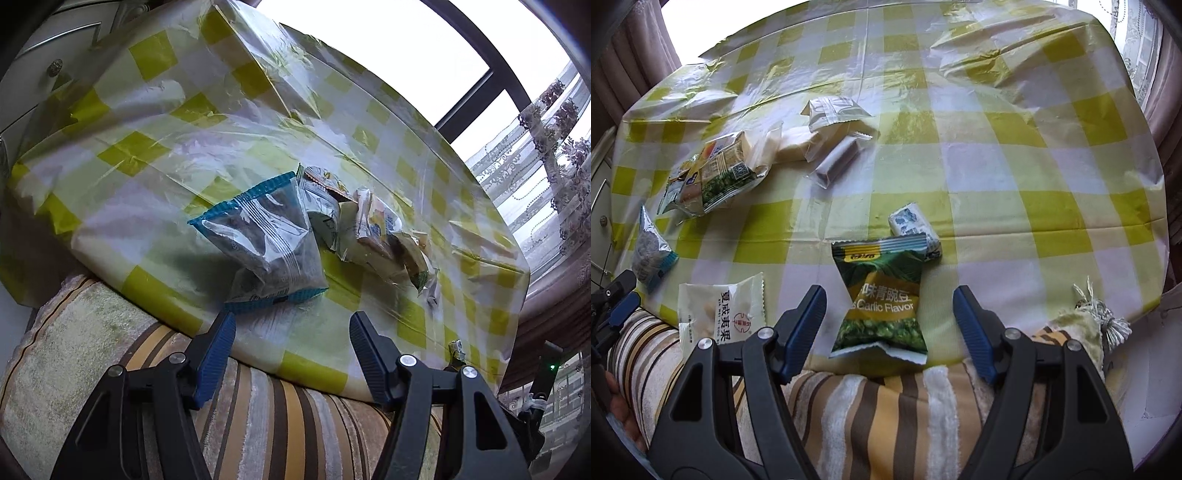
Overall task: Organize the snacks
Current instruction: 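Grasp the green garlic-flavour bag with the right tool while the left tool grasps a blue-edged bag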
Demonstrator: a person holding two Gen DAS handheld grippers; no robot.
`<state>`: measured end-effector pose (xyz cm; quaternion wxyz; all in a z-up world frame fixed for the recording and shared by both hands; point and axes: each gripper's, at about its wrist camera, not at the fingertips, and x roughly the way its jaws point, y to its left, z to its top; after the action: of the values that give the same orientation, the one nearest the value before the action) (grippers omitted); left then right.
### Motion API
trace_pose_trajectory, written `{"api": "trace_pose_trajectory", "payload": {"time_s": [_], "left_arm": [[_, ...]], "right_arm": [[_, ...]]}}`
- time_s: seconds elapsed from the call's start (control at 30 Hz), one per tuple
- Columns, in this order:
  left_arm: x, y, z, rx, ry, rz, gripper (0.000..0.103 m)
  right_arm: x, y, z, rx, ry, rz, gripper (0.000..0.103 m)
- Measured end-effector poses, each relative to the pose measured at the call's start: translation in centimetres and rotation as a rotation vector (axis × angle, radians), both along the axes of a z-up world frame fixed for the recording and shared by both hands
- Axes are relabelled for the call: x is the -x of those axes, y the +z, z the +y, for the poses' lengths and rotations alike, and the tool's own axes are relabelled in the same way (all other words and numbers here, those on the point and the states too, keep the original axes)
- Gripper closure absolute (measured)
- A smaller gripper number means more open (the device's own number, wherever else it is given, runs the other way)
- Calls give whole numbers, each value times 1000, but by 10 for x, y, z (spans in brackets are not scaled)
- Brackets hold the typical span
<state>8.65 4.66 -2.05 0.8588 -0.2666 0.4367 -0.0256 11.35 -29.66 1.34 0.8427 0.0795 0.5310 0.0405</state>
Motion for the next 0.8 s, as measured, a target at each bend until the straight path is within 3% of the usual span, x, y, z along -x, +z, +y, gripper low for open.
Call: {"api": "trace_pose_trajectory", "payload": {"time_s": [0.1, 0.33, 0.47, 0.57, 0.67, 0.8], "left_arm": [[-10, -4, 4, 10, 17, 13, 38], [-37, -10, 10, -1, 74, 33, 33], [-49, -10, 1, -64, 67, 31, 31], [-56, -10, -7, -130, 56, 36, 31], [-59, -10, -15, -190, 43, 38, 44], [-59, -10, -18, -199, 24, 22, 50]], "right_arm": [[-3, 0, 5, 23, 9, -6, 30], [-3, 0, 14, 76, 37, -37, 44], [-3, 0, 17, 96, 49, -56, 53], [-2, 0, 18, 101, 52, -64, 54], [-1, 0, 18, 103, 53, -72, 56], [1, 1, 20, 109, 63, -86, 60]]}}
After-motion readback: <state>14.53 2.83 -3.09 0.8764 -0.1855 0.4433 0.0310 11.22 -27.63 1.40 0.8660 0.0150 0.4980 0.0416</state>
